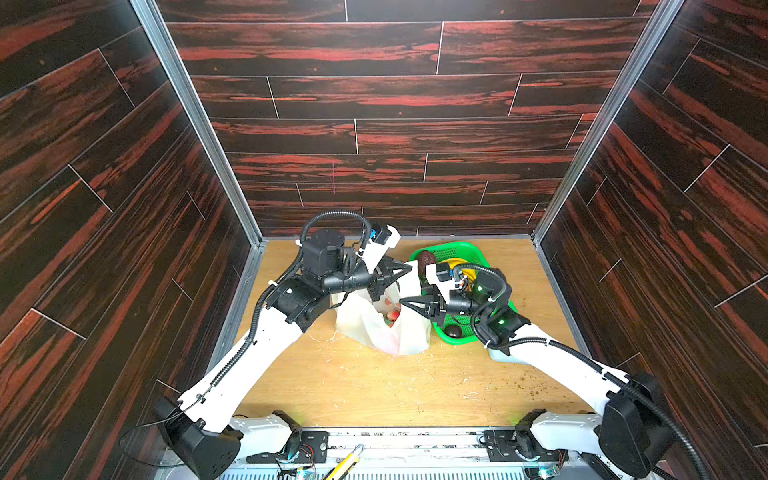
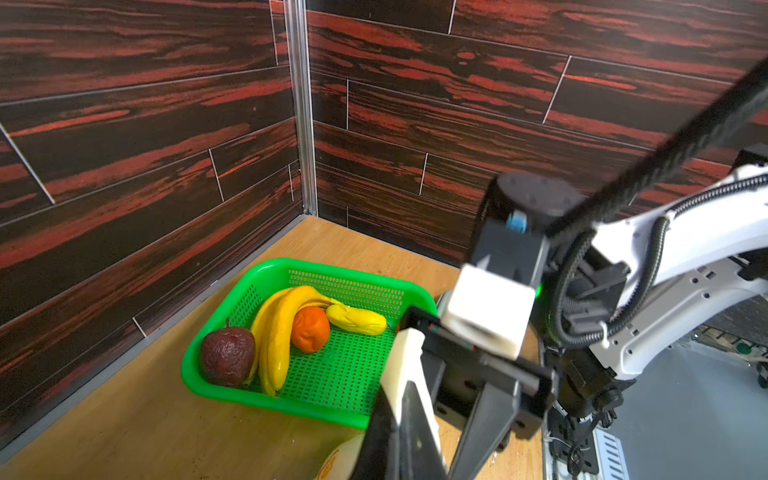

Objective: Place the fake fruits into the plastic bag and tie a complex knot

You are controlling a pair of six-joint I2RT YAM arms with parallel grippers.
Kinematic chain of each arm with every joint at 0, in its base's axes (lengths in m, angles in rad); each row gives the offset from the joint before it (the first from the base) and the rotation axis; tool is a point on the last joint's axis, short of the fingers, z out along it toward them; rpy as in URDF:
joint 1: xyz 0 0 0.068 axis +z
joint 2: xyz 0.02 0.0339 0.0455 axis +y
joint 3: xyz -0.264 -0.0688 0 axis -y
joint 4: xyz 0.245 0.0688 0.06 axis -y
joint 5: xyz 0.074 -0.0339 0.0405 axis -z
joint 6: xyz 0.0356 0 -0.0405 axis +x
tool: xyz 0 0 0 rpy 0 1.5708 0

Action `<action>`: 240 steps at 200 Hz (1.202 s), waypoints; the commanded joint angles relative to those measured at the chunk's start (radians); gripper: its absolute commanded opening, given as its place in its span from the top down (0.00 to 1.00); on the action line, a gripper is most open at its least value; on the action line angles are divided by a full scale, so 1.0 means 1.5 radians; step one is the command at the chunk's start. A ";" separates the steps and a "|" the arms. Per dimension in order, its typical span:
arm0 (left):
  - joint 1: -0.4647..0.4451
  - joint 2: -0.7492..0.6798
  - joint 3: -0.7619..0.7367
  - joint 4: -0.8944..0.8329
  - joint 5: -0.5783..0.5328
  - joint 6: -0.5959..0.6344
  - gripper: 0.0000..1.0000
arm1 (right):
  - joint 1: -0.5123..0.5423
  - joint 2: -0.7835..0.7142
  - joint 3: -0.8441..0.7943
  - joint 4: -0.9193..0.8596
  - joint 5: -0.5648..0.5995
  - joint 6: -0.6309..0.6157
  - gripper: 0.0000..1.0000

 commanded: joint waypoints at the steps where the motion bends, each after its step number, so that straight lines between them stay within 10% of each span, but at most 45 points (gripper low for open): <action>1: 0.009 -0.004 0.019 0.048 -0.005 -0.005 1.00 | 0.005 0.012 -0.031 0.053 0.019 0.027 0.79; 80: 0.022 -0.004 0.022 0.064 0.014 -0.023 1.00 | 0.004 0.010 -0.061 0.050 0.073 0.027 1.00; 140: 0.075 -0.088 -0.009 0.048 0.030 -0.046 0.49 | -0.045 0.007 -0.040 0.016 0.039 0.035 1.00; 240: 0.110 -0.374 -0.256 0.016 -0.223 -0.041 0.33 | -0.103 0.004 -0.030 0.013 0.005 0.035 1.00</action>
